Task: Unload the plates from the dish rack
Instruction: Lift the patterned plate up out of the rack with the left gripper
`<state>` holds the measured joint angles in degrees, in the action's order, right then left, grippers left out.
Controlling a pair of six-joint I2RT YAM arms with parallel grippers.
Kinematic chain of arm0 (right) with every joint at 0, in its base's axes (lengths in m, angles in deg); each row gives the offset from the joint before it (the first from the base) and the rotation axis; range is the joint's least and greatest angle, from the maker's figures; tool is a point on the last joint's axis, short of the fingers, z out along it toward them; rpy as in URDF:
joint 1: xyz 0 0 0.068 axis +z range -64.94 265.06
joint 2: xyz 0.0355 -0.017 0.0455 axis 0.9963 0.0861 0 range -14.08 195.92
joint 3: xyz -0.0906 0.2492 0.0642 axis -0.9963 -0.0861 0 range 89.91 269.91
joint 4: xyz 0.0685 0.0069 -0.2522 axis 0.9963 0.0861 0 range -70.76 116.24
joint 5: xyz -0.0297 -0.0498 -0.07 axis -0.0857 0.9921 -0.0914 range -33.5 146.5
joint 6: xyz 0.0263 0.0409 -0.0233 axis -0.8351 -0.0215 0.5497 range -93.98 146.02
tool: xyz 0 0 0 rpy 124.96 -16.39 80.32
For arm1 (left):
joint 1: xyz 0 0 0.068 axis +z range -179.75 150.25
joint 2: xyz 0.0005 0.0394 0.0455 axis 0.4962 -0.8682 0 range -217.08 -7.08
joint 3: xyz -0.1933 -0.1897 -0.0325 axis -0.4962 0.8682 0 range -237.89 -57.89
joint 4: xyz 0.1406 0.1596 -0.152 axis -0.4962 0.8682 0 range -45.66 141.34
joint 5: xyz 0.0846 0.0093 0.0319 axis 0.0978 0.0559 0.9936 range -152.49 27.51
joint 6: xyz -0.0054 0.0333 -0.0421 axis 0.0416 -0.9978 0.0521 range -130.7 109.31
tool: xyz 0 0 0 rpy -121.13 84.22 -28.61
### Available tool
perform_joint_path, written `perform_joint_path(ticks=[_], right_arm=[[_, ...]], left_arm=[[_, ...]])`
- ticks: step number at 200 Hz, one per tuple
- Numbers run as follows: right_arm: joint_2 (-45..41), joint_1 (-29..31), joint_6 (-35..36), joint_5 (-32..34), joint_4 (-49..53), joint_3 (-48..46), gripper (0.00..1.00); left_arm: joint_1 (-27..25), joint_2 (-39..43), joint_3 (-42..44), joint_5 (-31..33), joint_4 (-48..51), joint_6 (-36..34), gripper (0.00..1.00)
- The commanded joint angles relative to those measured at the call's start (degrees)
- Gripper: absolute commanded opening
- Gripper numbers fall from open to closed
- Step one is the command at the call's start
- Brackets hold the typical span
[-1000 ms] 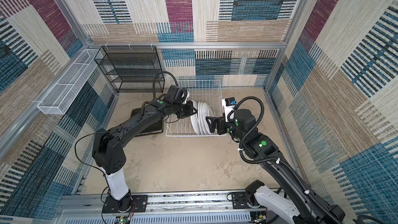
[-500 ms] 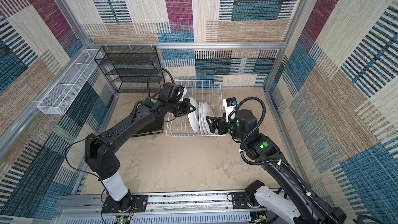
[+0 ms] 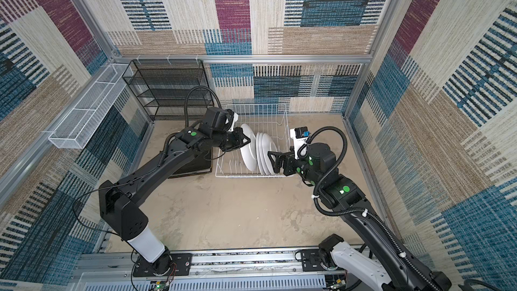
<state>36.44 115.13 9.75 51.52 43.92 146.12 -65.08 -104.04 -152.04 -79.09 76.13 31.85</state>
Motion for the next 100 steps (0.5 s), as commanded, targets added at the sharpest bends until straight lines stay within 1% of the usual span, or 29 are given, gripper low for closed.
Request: perform_joint_path(ticks=[1,100], right_arm=[[-0.4,0.0,-0.7,-0.2,-1.9,0.3,0.99],[-1.8,0.0,-2.2,-2.4,-2.8,-0.6,0.99]], left_arm=[[0.1,1.5,0.5,0.6,-1.4,-2.8,0.0],[0.1,7.1,4.1,3.8,0.0,-3.9,0.0]])
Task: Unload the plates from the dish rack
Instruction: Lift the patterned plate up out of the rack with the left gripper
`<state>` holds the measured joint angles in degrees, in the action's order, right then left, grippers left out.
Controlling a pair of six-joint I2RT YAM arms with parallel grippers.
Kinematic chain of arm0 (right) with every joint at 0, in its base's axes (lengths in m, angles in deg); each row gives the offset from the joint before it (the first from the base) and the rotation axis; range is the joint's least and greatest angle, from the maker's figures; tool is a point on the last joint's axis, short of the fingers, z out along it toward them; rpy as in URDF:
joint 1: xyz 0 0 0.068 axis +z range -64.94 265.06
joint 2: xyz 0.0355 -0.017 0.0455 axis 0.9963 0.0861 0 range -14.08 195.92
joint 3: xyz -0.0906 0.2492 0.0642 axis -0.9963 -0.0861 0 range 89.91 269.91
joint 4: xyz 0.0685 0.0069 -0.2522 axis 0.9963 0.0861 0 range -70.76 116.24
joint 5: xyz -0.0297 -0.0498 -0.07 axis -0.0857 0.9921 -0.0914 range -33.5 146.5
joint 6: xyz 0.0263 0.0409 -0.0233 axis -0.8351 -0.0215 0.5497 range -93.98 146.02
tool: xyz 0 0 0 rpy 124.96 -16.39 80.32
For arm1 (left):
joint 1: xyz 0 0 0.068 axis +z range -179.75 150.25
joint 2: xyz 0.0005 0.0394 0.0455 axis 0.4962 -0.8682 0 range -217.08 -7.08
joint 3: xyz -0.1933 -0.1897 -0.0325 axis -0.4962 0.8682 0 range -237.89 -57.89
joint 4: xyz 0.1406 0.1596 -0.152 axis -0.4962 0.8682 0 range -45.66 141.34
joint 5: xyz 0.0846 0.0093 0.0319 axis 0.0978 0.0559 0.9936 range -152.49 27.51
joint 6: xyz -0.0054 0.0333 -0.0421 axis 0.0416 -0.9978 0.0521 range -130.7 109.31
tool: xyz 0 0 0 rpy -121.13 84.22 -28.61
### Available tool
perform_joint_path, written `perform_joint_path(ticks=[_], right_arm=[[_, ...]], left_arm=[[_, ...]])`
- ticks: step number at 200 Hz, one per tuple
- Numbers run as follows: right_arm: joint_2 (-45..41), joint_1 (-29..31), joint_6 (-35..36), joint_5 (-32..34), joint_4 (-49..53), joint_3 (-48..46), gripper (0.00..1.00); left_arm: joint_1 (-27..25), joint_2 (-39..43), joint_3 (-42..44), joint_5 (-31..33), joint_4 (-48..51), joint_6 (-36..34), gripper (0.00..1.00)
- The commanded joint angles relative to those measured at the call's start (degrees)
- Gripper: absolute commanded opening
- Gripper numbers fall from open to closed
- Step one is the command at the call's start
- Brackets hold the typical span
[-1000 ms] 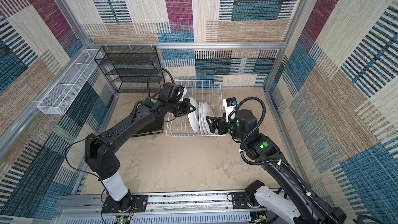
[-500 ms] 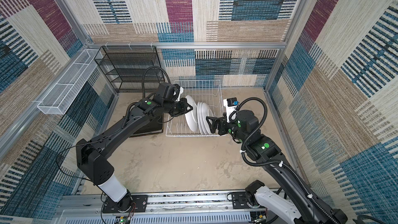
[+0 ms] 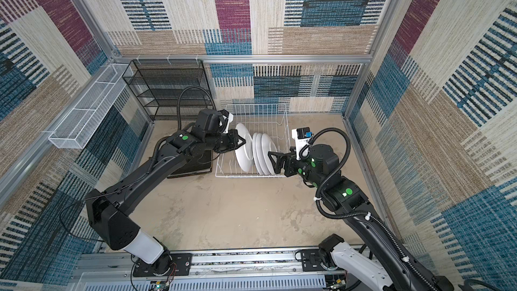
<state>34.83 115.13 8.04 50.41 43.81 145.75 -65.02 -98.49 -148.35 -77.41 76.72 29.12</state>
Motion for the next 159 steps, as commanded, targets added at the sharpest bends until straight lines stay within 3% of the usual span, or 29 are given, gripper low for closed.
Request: perform_joint_path(ticks=[1,77,159], right_arm=[[-0.3,0.1,-0.5,-1.3,-2.7,-0.3,0.99],[2.9,0.0,-0.3,-3.1,-5.0,1.5,0.99],[13.5,-0.5,-6.4,-8.9,-6.1,12.0,0.99]], left_arm=[[0.0,1.6,0.4,2.1,-0.5,-1.2,0.0],[0.0,9.1,4.1,6.3,0.3,-5.5,0.0],[-0.1,18.8,4.1,8.1,4.9,-27.8,0.0]])
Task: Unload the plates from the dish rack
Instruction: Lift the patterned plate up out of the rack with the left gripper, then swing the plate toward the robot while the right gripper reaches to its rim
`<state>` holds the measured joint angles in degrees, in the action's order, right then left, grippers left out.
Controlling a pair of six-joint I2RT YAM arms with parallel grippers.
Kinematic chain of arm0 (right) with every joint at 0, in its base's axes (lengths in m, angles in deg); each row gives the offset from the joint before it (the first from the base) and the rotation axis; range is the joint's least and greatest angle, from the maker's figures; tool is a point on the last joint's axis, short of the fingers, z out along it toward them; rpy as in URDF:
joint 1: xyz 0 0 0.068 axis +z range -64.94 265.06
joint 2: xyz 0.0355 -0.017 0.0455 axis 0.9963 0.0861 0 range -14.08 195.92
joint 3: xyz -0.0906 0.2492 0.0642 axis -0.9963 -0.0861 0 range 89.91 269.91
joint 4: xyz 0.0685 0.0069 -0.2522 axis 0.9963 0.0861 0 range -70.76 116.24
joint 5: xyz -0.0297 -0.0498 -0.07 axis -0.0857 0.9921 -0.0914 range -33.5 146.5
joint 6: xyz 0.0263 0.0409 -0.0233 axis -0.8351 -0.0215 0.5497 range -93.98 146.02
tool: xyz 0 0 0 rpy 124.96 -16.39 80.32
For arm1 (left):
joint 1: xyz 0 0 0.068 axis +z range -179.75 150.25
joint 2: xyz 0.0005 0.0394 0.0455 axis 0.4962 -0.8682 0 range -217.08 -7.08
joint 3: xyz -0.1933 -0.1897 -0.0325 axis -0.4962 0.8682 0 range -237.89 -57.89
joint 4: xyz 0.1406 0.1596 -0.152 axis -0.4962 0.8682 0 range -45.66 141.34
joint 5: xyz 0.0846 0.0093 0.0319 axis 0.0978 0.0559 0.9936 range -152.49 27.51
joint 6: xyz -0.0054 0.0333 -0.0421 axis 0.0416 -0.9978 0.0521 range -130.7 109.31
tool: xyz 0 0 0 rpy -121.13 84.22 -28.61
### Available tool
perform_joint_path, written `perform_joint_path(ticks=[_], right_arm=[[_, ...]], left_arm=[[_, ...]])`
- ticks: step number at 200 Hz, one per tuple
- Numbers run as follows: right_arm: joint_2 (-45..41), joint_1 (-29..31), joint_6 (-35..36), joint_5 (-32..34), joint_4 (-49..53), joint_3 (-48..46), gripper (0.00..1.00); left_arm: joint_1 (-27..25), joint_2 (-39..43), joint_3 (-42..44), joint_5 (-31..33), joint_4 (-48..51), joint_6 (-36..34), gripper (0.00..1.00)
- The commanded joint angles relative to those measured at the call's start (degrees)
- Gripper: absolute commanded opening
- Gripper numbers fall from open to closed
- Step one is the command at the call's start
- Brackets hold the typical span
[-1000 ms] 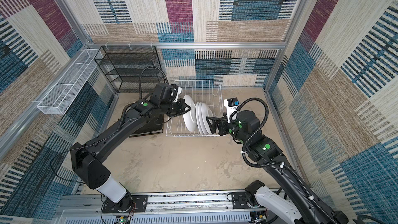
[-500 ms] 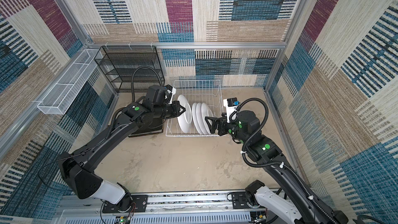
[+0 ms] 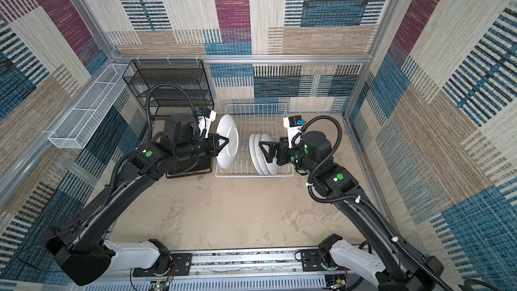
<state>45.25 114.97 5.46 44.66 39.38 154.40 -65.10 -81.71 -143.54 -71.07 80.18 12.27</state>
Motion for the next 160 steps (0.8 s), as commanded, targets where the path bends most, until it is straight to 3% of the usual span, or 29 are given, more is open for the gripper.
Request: perform_joint_path(ticks=[1,49,90,160], right_arm=[[3.2,-0.4,-4.1,-3.3,-1.6,3.5,0.99],[10.2,-1.2,-12.0,-9.0,-0.5,12.0,0.99],[12.5,-1.6,-15.6,-13.0,-1.2,12.9,0.99],[16.5,-1.7,-15.5,-16.8,-1.0,13.3,0.96]], left_arm=[[0.0,2.1,-0.7,1.8,1.6,-11.4,0.0],[-0.6,7.0,2.7,4.8,2.5,-24.1,0.0],[-2.8,10.1,6.0,8.8,2.5,-32.5,0.0],[-11.2,11.3,12.0,25.8,0.6,-47.4,0.0]])
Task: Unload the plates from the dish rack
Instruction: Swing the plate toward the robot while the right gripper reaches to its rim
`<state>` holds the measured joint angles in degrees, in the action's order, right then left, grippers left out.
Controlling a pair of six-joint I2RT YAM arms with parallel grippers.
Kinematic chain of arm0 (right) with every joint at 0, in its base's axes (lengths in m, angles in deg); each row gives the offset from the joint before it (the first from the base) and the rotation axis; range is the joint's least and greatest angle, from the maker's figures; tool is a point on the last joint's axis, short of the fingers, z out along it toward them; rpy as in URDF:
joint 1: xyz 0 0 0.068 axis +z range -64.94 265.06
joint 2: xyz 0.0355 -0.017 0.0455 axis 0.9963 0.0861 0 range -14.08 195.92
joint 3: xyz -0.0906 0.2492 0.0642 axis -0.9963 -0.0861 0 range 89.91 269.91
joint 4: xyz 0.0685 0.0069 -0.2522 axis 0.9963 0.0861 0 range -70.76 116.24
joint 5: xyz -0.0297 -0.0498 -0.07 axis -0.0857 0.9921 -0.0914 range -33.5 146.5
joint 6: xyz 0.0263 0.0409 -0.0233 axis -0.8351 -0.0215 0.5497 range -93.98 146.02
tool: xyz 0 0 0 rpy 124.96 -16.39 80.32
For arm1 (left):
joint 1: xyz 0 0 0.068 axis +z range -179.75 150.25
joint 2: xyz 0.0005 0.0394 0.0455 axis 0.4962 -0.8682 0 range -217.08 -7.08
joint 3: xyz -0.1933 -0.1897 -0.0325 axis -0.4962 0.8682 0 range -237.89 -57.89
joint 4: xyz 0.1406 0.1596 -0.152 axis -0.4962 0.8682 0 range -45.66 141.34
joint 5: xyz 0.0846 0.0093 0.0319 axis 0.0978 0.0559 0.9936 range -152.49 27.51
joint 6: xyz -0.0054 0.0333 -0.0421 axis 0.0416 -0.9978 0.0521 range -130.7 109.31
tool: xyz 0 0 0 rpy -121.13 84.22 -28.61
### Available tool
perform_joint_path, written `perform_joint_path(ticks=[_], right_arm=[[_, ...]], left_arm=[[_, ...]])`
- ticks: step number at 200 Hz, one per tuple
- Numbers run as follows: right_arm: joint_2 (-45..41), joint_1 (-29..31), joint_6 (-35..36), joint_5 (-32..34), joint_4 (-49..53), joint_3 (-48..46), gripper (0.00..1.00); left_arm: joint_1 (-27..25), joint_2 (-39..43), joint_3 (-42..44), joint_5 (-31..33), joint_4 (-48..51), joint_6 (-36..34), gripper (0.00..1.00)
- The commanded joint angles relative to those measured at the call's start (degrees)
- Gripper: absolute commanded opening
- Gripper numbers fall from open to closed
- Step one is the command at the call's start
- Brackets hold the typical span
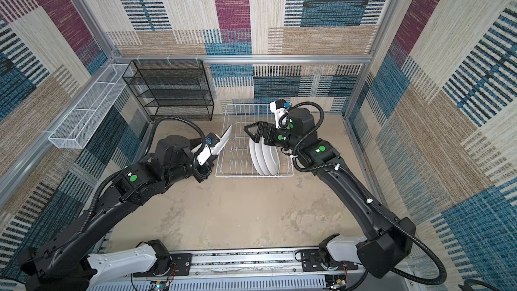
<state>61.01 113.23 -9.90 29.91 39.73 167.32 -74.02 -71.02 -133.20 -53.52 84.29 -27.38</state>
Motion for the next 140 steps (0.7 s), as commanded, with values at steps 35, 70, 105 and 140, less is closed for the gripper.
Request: perform_joint_path(ticks=[35,70,105,140], right_arm=[[3.2,0.0,0.4,-4.6,-0.9,0.5,0.92],[5.2,0.0,1.4,-5.0,0.8,0.7,0.89],[7.4,0.1,1.3,-6.1,1.8,0.1,0.78],[8.1,0.1,1.0,-6.8,2.2,-0.6,0.68]], left_arm=[[-7.5,0.4,5.1,16.2,-8.0,-14.0,0.0],[-12.6,-0.4,9.8,24.6,-16.7,-23.7,0.0],[-15.0,-0.4,14.4,27.7,-26.3,-30.8,0.0],[-16.1,-0.5,18.0,29.0,-31.5,-35.9,0.0]])
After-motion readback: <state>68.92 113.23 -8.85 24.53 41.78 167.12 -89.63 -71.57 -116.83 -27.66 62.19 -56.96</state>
